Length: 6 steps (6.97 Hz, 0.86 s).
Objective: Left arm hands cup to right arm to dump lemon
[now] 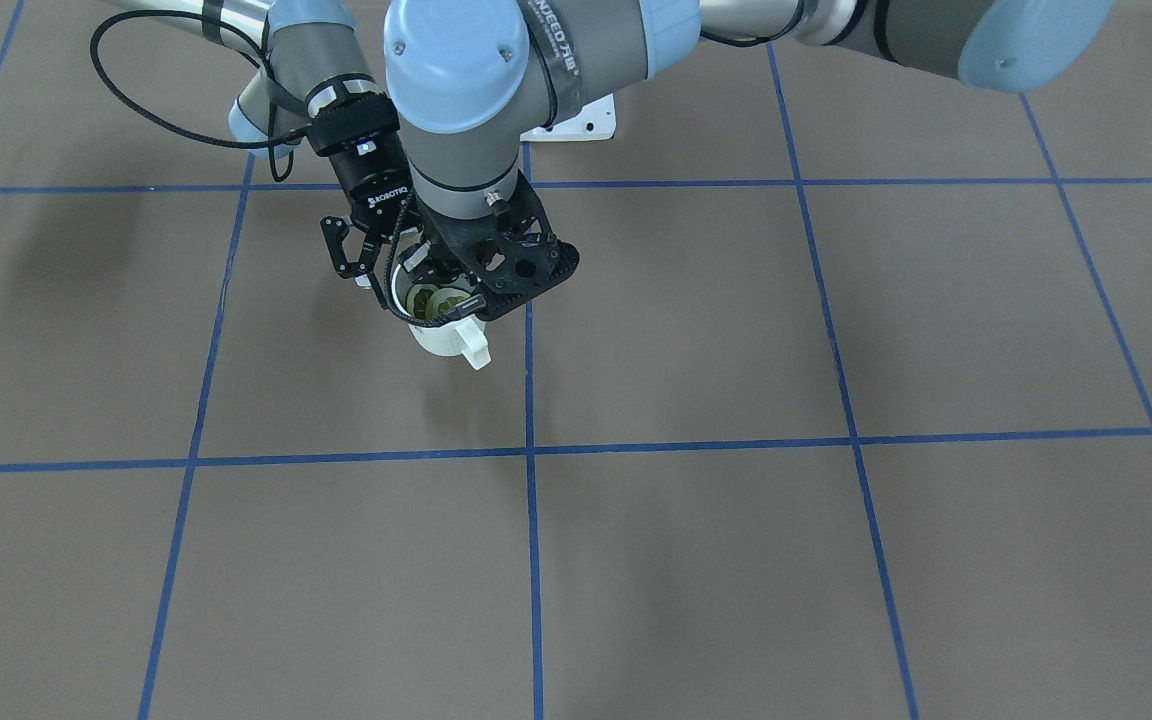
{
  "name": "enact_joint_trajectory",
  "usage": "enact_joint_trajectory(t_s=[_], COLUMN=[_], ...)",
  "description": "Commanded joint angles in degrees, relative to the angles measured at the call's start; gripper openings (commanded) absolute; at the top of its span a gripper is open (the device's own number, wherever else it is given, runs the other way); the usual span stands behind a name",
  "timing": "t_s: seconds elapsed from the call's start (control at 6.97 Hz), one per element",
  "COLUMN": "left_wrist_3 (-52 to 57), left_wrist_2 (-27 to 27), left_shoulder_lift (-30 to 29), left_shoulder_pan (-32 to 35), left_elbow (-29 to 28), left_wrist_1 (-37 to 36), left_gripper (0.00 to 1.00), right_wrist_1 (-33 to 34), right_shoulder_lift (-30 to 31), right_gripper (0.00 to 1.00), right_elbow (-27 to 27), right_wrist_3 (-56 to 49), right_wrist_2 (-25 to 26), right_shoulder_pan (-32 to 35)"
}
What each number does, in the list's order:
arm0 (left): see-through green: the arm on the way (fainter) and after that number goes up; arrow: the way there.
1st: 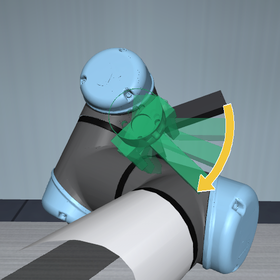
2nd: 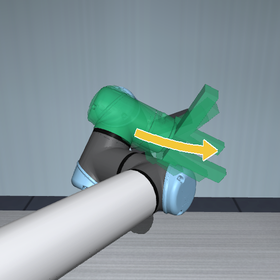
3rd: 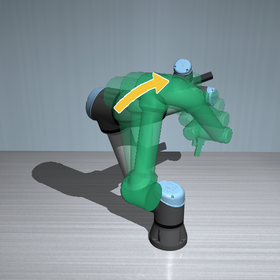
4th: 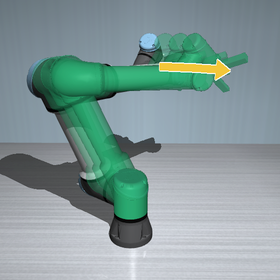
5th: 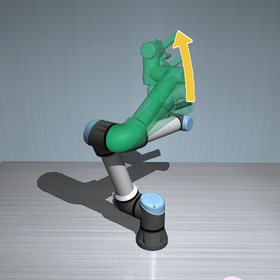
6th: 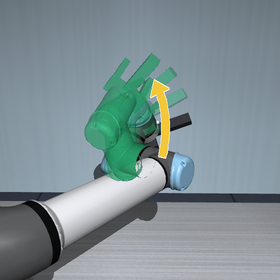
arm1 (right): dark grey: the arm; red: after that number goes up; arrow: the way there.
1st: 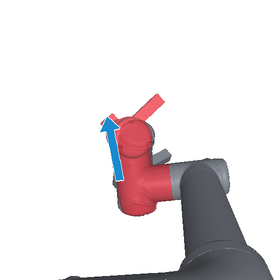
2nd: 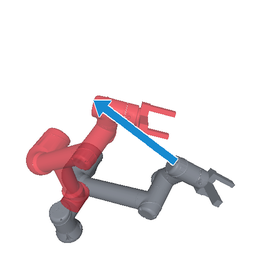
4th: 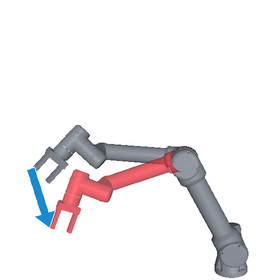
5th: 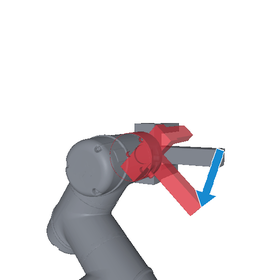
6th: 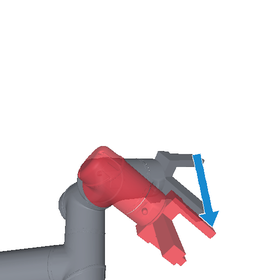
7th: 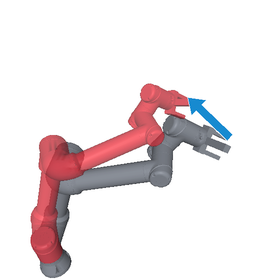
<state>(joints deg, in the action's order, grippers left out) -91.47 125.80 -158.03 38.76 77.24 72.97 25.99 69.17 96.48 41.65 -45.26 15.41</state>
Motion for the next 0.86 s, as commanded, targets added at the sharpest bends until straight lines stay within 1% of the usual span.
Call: enact_joint_trajectory(t_s=[0.0,0.72], left_wrist_3=[-1.0,-1.3], left_wrist_2=[0.0,0.0], left_shoulder_lift=[0.0,-0.1], left_shoulder_pan=[-1.0,-1.5], left_elbow=[0.0,0.5], left_wrist_1=[0.2,0.1], left_gripper=[0.00,0.00], right_wrist_1=[-0.1,-0.1], right_shoulder_lift=[-1.0,-1.5], right_gripper=[0.98,0.98], right_elbow=[-1.1,-1.6], right_wrist_3=[0.0,-0.3], right_wrist_2=[-0.1,0.0], right_shoulder_pan=[0.1,0.1])
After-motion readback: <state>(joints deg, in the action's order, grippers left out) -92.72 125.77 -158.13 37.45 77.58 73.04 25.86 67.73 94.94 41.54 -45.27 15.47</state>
